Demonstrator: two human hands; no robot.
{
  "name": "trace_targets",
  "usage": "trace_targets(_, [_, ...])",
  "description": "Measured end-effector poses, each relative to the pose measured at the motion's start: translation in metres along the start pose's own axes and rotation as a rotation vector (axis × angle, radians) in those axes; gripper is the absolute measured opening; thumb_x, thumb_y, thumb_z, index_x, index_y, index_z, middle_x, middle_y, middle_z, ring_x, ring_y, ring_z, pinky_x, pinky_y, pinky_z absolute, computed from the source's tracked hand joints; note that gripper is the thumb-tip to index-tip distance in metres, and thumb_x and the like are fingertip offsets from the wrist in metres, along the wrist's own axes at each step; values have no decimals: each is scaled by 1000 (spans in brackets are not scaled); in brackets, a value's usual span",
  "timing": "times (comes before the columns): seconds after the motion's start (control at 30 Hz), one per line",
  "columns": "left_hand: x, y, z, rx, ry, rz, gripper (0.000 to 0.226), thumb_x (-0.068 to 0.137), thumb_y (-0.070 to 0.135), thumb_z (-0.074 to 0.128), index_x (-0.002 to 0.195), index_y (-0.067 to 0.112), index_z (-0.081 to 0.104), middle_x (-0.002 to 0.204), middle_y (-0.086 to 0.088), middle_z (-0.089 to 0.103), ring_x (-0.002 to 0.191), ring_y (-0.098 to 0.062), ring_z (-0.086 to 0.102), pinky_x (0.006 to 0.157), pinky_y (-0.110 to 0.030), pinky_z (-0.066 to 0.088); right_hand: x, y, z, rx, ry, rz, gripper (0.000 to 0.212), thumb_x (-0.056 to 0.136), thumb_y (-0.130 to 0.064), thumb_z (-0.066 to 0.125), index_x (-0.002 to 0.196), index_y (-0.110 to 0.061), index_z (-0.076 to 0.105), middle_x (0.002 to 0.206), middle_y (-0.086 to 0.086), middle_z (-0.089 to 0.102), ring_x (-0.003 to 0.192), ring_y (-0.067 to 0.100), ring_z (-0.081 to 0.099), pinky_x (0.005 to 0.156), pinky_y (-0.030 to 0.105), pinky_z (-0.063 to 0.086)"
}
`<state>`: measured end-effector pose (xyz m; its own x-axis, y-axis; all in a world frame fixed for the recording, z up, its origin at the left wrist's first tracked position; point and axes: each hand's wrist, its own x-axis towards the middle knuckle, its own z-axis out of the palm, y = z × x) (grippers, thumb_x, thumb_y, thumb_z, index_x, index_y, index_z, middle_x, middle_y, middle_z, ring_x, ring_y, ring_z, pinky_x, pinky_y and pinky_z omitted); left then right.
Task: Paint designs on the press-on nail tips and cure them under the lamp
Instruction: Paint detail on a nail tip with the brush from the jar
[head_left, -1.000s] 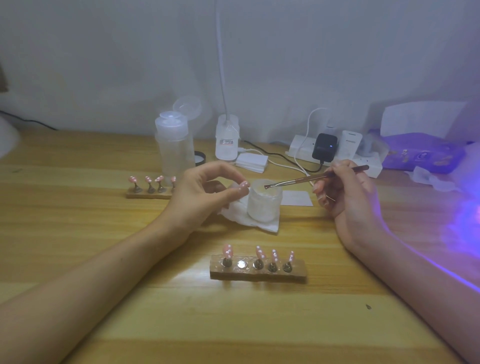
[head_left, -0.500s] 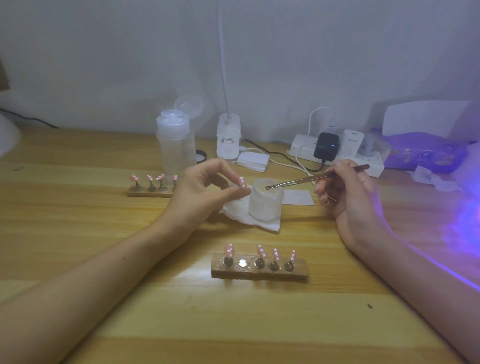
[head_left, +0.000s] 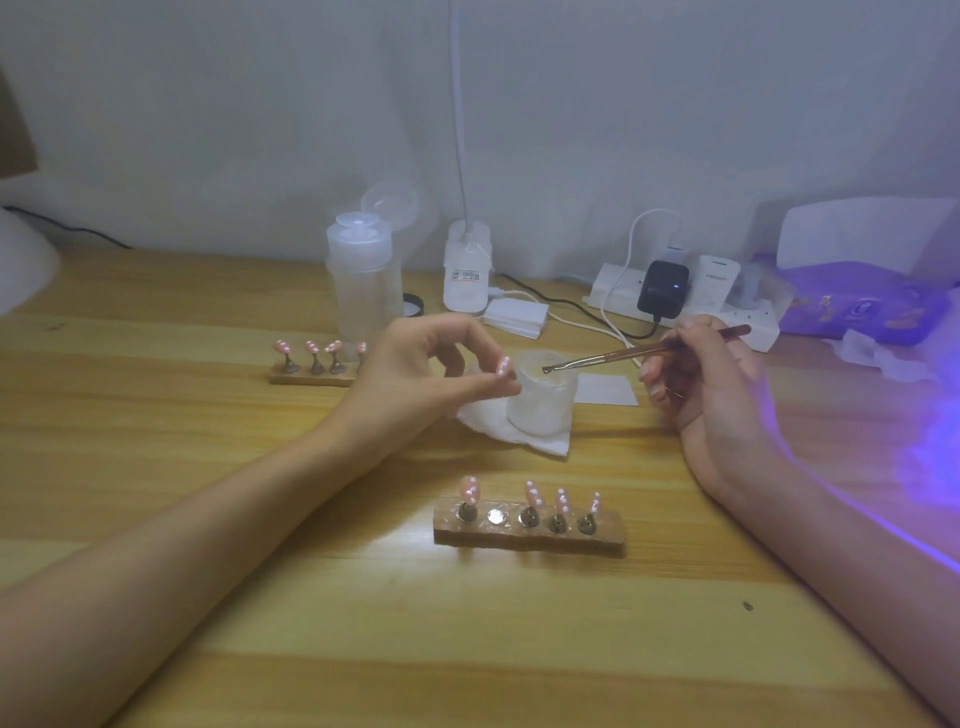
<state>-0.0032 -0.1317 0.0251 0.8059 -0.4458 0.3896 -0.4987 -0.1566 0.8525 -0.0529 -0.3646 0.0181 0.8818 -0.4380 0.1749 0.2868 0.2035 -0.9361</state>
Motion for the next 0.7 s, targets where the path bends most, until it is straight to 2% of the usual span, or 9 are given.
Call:
trace_targets(0.1, [4,22,-10,106,-98,91,16,73,25,85,71,27,69,75,19,64,64,-2,40,57,-8,32,0,0,0,8,0,2,26,102,-22,51,76,-17,53,52,1,61,47,10,53,44,16,41])
trace_targets(0.2, [3,46,-18,77,-179,170,16,71,29,87,74,30,72,91,13,61,77,0,49,64,-9,34,0,0,1,28,8,0,27,101,-20,52,75,-18,53,51,1,60,46,10,53,43,16,40])
trace_targets(0.23, [0,52,-17,73,-204,182,16,71,30,88,75,30,73,94,11,59,82,-2,52,68,-13,36,0,0,1,32,12,-1,27,101,-20,52,74,-18,53,51,1,60,46,10,53,43,16,41])
trace_targets(0.3, [-9,56,-13,107,-242,197,15,71,33,87,78,29,74,93,9,57,87,-11,55,72,-23,40,0,1,1,39,16,-4,27,101,-19,52,74,-18,53,51,0,60,47,10,54,43,16,41])
trace_targets(0.37, [-25,52,-5,169,-271,229,16,71,28,89,78,26,74,86,11,53,82,-13,54,71,-17,37,0,1,1,48,18,-5,27,101,-19,53,74,-18,52,51,-1,59,48,9,55,43,16,41])
trace_targets(0.43, [-41,45,0,212,-275,255,15,72,23,89,77,23,75,80,11,50,77,-13,52,68,-17,38,0,1,1,53,15,-6,27,101,-19,53,74,-18,52,51,-1,59,48,9,56,43,16,41])
trace_targets(0.5, [-53,36,0,244,-260,233,14,72,27,88,76,26,75,79,10,49,80,-14,51,67,-24,42,0,1,0,54,11,-6,27,101,-19,53,74,-19,52,51,-2,59,48,9,56,43,16,41])
trace_targets(0.6, [-61,29,-1,298,-236,235,15,73,38,83,76,37,68,89,9,48,91,-9,45,80,-22,39,0,2,1,54,16,-6,28,101,-19,53,72,-20,53,52,-3,59,48,8,56,43,16,41])
trace_targets(0.7, [-62,27,1,341,-214,240,18,74,39,83,79,41,66,99,8,47,96,-13,41,86,-19,36,0,2,1,52,15,-8,29,101,-19,53,72,-20,53,52,-4,59,48,8,55,42,16,40])
